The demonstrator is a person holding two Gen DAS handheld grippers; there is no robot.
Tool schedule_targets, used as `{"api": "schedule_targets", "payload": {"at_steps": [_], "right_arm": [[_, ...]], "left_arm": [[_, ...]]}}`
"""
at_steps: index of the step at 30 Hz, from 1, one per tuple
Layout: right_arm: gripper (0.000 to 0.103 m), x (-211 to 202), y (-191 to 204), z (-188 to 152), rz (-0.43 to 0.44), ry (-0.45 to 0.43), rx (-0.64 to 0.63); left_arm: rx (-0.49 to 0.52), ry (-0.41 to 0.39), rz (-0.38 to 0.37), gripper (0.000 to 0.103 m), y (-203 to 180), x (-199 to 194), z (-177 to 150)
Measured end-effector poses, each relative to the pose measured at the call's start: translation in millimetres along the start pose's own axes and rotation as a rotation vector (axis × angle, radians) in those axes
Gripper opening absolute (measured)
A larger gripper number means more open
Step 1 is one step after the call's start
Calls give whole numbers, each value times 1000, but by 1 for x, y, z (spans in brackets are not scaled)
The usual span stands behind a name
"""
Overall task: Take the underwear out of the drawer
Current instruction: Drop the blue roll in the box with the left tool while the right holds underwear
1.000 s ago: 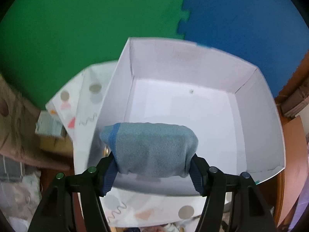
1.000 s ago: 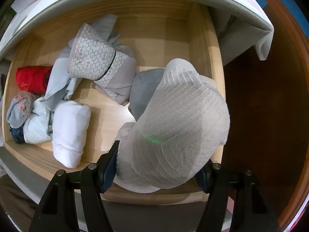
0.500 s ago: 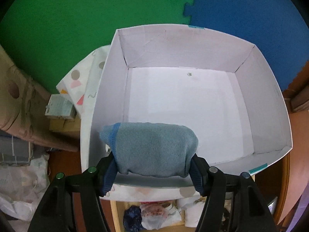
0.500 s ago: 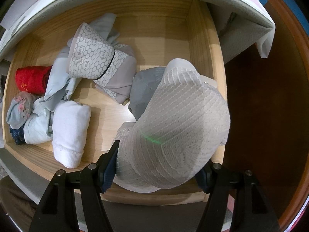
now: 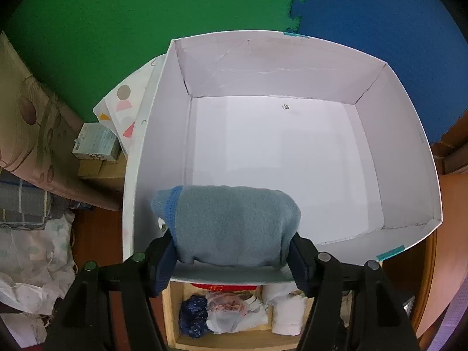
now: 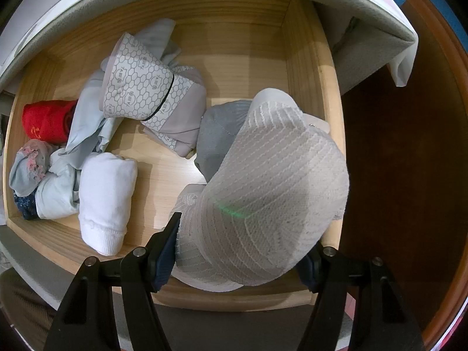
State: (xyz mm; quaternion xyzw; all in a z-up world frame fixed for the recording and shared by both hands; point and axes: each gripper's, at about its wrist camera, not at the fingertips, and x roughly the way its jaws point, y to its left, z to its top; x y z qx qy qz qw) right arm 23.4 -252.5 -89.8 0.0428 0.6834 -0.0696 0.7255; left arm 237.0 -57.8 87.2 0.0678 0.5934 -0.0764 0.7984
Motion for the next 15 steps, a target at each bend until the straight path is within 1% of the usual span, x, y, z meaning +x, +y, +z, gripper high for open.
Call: {"api": "schedule_targets", "payload": {"at_steps": [5, 9, 11, 15], "right_arm": [[65, 0, 1, 1, -1, -1, -2], [65, 0, 1, 1, -1, -1, -2], [65, 0, 2, 1, -1, -2, -2], [65, 1, 3, 1, -3, -2, -2]], "left_arm": [[-34, -28, -37, 70, 6, 1, 4], [-39, -23, -80, 72, 8, 2, 7], [-29, -27, -105, 72, 7, 1, 7], [-12, -58, -111, 74, 5, -8, 8]]}}
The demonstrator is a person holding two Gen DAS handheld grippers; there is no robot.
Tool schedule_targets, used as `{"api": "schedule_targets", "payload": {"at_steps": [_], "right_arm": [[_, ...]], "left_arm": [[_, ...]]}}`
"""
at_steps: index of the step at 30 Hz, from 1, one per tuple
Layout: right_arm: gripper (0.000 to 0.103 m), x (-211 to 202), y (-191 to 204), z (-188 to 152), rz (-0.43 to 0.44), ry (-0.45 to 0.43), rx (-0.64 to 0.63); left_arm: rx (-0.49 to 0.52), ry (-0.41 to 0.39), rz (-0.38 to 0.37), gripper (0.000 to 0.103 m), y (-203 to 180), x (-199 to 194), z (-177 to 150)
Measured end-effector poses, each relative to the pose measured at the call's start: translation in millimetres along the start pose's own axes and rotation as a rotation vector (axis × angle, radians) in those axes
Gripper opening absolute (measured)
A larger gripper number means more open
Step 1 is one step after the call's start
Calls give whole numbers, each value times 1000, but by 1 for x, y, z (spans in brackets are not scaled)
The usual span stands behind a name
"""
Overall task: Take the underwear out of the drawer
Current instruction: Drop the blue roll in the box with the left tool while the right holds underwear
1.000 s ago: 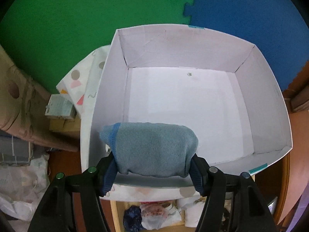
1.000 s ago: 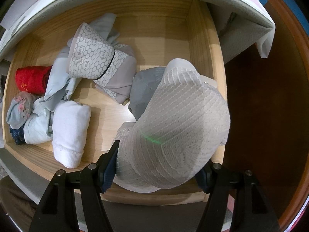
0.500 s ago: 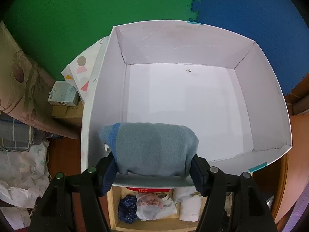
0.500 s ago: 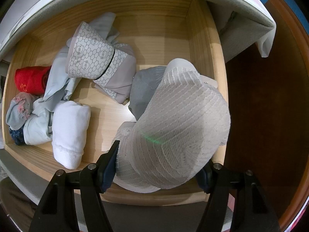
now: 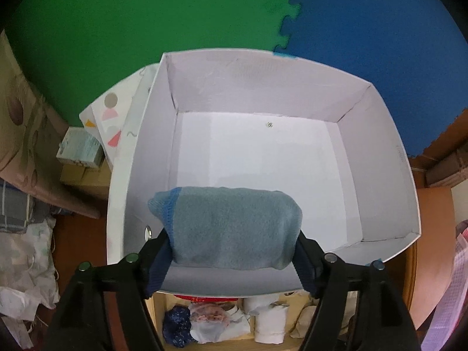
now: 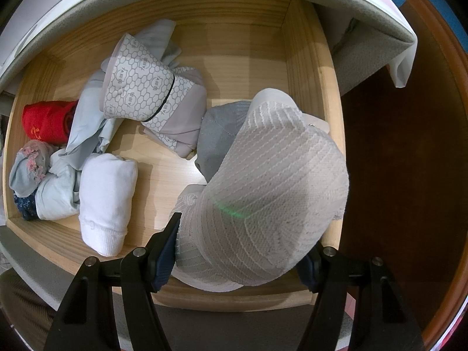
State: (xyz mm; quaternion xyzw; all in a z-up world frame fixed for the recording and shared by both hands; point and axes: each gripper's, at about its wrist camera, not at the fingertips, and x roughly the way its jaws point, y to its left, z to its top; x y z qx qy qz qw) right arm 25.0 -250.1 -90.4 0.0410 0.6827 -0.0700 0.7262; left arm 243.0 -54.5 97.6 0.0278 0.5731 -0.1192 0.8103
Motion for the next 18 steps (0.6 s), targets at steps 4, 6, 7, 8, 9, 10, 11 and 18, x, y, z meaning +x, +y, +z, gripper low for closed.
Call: {"api": "schedule_targets", "payload": {"at_steps": [4, 6, 7, 8, 9, 10, 11, 18], "right_arm": [[65, 0, 1, 0, -1, -2, 0], [65, 0, 1, 0, -2, -2, 0], [65, 0, 1, 0, -3, -3, 0], [65, 0, 2, 0, -3, -5, 0], [65, -1, 2, -1, -4, -6, 0], [65, -1, 2, -1, -5, -7, -2], [65, -2, 2, -1, -6, -8, -3], [65, -2, -3, -2, 13, -3, 8]], "left_arm": [[-3, -5, -25, 75, 0, -9, 1], [6, -11, -24, 76, 0, -13, 1], [9, -10, -20, 77, -1, -13, 2], [11, -6, -22, 77, -1, -12, 2], [15, 1, -24, 77, -1, -11, 2], [16, 12, -20, 77, 0, -9, 2], [11, 18, -17, 77, 2, -6, 2], [-16, 28, 16, 79, 15, -1, 6]]}}
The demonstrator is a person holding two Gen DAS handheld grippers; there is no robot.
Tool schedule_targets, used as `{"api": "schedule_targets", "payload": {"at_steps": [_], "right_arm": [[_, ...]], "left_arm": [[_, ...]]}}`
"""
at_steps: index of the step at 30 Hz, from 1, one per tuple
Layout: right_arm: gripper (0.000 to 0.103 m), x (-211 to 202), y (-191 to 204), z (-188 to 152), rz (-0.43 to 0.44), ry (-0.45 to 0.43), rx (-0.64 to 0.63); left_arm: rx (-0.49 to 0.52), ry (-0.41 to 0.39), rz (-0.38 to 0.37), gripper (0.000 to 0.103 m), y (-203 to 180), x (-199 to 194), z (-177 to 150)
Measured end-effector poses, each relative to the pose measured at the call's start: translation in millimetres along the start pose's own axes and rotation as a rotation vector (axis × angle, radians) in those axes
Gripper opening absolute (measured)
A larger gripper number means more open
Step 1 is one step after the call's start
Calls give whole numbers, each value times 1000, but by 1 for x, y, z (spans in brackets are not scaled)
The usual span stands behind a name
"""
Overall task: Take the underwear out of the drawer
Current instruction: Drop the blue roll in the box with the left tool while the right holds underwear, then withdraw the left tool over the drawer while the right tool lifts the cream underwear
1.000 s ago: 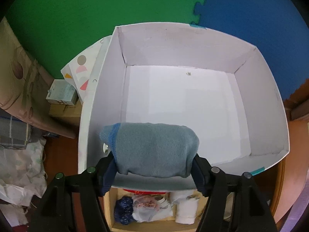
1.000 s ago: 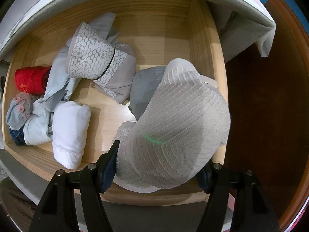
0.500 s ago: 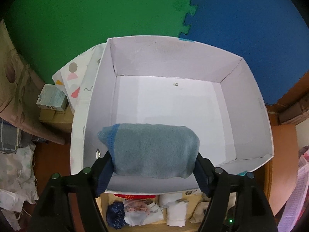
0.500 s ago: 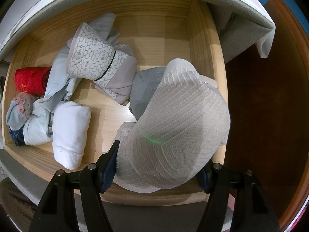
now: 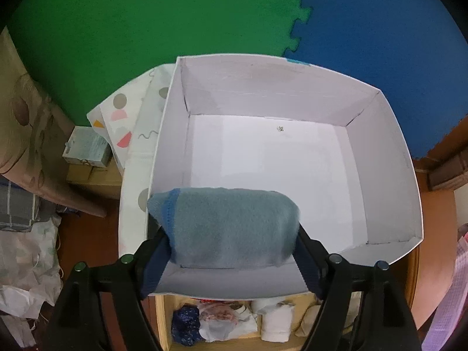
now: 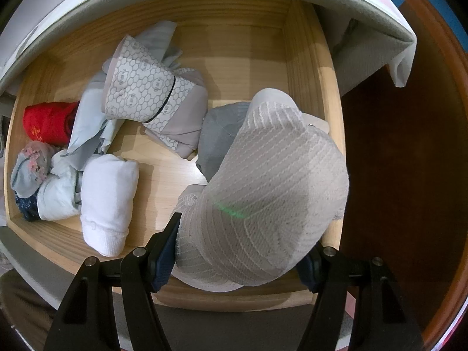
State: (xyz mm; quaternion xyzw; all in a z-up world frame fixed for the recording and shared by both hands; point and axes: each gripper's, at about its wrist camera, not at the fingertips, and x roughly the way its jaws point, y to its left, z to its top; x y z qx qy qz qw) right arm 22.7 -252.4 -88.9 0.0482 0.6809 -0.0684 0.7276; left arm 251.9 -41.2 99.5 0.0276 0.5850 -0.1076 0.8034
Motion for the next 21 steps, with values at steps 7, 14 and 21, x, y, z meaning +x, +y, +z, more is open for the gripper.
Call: {"api": "schedule_targets", "payload": {"at_steps": [7, 14, 21], "right_arm": [[65, 1, -5, 2, 4, 2, -1], [64, 0, -10, 2, 5, -5, 7], [63, -9, -10, 1, 6, -53, -7]], "left_arm": [[-7, -1, -37, 79, -1, 0, 0], [25, -61, 3, 79, -6, -24, -14], [127, -123, 114, 79, -4, -48, -45]]}}
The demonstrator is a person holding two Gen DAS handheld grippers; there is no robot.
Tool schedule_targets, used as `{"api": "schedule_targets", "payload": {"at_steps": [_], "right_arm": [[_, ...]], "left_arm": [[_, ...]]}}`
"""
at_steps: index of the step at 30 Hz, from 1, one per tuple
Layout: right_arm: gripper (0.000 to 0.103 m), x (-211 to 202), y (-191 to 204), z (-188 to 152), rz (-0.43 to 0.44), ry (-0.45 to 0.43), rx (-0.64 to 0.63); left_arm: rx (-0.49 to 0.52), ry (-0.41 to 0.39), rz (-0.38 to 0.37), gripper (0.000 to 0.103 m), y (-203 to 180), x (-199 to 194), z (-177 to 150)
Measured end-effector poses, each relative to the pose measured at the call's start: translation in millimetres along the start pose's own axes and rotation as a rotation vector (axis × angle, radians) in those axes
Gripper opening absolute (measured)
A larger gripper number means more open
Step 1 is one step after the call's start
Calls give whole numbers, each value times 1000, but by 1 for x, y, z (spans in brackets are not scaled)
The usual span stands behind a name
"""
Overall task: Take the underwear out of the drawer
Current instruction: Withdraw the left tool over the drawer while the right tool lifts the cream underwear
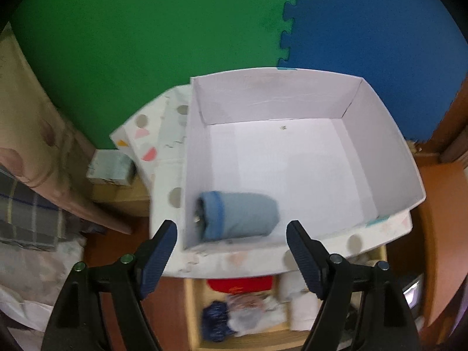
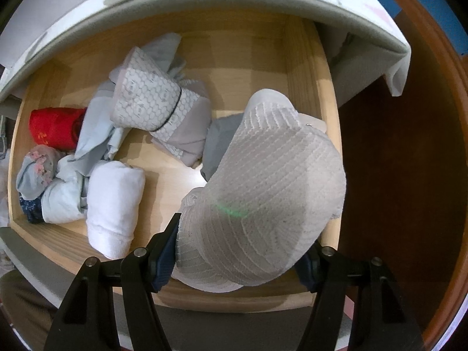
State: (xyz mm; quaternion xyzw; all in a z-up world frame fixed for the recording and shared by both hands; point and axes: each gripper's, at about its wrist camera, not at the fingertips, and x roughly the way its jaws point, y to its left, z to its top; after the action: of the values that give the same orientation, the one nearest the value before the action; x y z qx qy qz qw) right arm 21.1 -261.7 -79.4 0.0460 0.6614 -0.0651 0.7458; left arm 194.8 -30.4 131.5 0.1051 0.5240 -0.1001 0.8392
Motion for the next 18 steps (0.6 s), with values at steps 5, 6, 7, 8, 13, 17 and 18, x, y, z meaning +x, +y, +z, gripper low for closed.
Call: {"api": "schedule_targets", "payload": {"at_steps": [5, 6, 7, 8, 13, 17, 18], "right_arm": [[63, -3, -6, -2, 15, -9, 13], [63, -4, -6, -3, 18, -11, 14], [63, -5, -7, -3, 19, -14, 15], [63, -5, -8, -3, 17, -14, 15], [63, -11, -7, -6, 24, -34, 23], [62, -13, -8, -6, 19, -28, 13], [62, -16, -8, -4, 16, -26, 11]], "left_arm": [[13, -71, -31, 79, 9, -15, -26], [17, -82, -49, 79, 10, -18, -31], [15, -86, -62, 79, 11, -19, -37], [10, -85, -69, 79, 13, -19, -42], [23, -48, -73, 79, 17, -14, -72], [-1, -45, -12, 79, 23, -5, -101], [-12, -45, -1, 79, 25, -2, -108]]}}
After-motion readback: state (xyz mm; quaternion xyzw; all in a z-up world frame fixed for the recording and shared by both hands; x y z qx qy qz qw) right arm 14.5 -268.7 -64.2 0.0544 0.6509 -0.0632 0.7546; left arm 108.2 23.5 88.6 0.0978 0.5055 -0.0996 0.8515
